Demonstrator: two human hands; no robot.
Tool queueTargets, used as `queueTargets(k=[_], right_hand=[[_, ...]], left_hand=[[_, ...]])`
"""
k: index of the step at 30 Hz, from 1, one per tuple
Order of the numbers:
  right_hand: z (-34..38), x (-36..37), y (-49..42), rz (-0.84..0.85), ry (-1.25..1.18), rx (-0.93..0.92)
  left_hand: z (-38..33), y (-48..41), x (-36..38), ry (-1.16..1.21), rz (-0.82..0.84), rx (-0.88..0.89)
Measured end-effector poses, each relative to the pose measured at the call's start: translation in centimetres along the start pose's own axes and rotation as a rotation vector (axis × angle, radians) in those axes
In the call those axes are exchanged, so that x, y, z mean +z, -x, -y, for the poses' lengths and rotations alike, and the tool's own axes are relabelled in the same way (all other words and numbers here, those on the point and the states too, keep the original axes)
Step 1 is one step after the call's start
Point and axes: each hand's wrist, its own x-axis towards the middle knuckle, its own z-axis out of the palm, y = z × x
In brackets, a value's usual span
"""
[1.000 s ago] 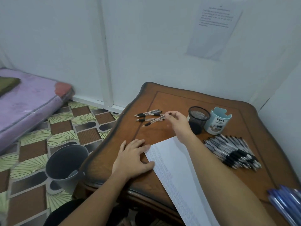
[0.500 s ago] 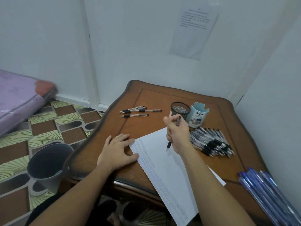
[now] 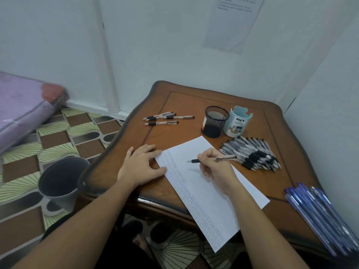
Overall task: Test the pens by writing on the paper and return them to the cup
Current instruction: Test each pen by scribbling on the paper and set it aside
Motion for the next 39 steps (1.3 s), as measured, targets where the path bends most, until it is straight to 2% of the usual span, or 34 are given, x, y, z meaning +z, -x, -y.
queueTargets(k=[6,11,15,27,39], right_hand=[[-1.7,0.8,1.1,0.076,0.034,0.062],[-2.4,0.5,2.1,-0.010,0.352,-0.025],[-2.6,0.6,2.4,-0.018,0.425,-0.058],[-2.9,0.7,2.4,0.047,0.430,-0.076],[-3.1,0.8,2.4,0.031,0.405,-0.088]], left_hand=[[0.2,-0.1,0.2,0.006,-0.007,0.005],[0.3,-0.1,0.3,-0.007,0.003,0.002],[0.4,-0.2,0.3,-0.010,0.003,0.002],[0.3,-0.2,0.4,-0.017,-0.008,-0.003],[0.0,-0.1,0.1,-0.006,-0.001,-0.006]])
